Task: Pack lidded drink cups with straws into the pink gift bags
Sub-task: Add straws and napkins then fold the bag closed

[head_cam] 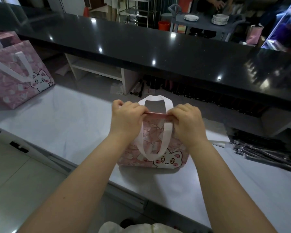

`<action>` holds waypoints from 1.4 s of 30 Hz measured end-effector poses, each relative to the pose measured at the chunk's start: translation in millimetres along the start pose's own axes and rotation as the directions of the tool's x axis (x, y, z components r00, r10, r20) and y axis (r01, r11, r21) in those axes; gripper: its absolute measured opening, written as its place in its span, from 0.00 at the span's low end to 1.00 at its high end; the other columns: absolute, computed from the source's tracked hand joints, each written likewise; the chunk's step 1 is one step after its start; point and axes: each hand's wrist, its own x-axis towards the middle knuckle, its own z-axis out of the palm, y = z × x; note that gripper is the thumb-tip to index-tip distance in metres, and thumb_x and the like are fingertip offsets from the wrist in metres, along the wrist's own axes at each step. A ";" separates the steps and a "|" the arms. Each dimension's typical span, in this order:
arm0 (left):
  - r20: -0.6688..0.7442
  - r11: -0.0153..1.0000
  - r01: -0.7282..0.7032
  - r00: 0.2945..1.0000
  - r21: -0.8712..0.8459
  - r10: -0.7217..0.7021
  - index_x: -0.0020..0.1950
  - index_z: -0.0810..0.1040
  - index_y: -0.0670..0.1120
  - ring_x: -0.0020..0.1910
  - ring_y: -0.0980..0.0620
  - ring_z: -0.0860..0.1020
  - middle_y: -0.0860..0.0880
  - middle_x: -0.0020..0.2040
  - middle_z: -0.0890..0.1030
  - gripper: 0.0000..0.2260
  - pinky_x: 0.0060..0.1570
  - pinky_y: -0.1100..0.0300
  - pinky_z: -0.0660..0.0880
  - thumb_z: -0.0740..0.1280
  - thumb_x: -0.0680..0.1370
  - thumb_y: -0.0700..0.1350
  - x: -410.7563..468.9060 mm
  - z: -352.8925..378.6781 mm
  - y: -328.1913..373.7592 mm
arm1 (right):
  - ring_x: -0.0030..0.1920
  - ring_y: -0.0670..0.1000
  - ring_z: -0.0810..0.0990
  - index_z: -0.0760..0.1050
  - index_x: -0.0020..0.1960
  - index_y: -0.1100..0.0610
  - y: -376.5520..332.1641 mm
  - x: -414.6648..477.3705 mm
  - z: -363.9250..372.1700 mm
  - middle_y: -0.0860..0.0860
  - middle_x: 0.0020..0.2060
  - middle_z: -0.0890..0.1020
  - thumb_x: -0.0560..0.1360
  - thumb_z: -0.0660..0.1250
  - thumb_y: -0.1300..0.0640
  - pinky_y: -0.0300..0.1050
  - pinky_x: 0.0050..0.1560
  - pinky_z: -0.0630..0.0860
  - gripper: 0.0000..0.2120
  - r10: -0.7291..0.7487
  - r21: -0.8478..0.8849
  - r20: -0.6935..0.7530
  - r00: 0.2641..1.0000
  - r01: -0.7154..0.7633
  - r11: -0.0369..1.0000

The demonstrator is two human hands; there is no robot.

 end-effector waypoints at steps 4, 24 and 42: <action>0.005 0.998 0.062 0.998 0.002 -0.062 0.45 0.83 0.49 0.44 0.48 0.79 0.54 0.41 0.83 0.04 0.52 0.52 0.58 0.70 0.76 0.41 -4.2 -0.6 -10.1 | 0.41 0.57 0.78 0.82 0.43 0.59 9.6 -1.2 -4.7 0.52 0.38 0.82 0.74 0.68 0.66 0.54 0.46 0.71 0.05 0.052 0.002 0.001 0.999 -0.052 0.999; 0.031 0.908 0.298 0.953 -0.296 -0.303 0.52 0.84 0.46 0.44 0.62 0.73 0.56 0.45 0.80 0.08 0.48 0.78 0.66 0.68 0.77 0.36 -8.6 -22.8 -82.3 | 0.48 0.48 0.79 0.83 0.49 0.51 37.8 13.3 -2.4 0.43 0.42 0.82 0.76 0.62 0.67 0.50 0.54 0.78 0.15 0.395 0.304 0.072 0.916 -0.398 0.866; -0.077 0.735 0.350 0.875 -0.581 -0.477 0.57 0.78 0.54 0.52 0.57 0.77 0.59 0.53 0.77 0.18 0.51 0.65 0.74 0.78 0.70 0.50 -96.3 -1.2 -37.0 | 0.49 0.42 0.81 0.82 0.55 0.59 -79.9 2.9 67.8 0.52 0.49 0.84 0.73 0.72 0.65 0.39 0.51 0.77 0.11 0.069 0.627 -0.056 0.996 -0.019 0.779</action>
